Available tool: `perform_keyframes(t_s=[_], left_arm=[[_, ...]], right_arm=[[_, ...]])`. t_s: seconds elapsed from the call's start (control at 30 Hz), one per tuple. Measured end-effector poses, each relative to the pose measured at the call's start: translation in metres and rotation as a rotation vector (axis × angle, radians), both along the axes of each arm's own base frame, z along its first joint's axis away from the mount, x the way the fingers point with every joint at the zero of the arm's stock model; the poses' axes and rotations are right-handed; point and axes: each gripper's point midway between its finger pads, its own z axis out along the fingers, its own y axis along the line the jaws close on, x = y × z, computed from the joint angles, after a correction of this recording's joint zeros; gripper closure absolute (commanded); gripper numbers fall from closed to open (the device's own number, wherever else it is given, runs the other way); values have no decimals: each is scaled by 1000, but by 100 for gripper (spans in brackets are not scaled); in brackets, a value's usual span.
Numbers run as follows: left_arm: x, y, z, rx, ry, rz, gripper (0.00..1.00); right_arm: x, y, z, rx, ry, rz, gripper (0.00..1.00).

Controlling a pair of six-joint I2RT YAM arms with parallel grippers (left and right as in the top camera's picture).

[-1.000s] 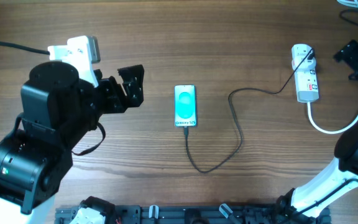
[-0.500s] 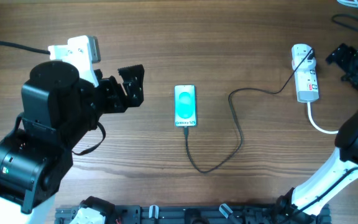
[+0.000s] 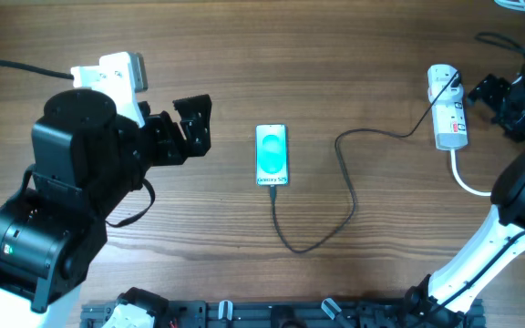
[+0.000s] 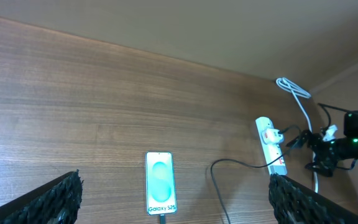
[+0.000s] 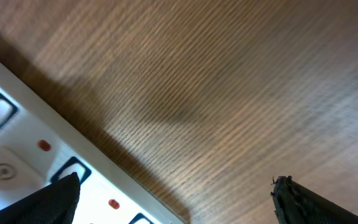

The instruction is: Plug charger to phone and switch on socket

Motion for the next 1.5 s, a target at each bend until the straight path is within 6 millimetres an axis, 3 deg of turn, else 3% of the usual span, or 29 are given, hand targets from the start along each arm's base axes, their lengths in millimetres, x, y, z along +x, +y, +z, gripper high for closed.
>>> perform_keyframes(t_s=[0.17,0.63,0.87,1.5], left_arm=[[0,0,0,0,0,0,0],[0,0,0,0,0,0,0],[0,0,0,0,0,0,0],[0,0,0,0,0,0,0]], right_arm=[[2,5,-11,33,2,12,0],[9,6,-10,46,-29,17,0],[10,8,-23,69,-23,17,0],[10,14,-23,125,-38,16,0]])
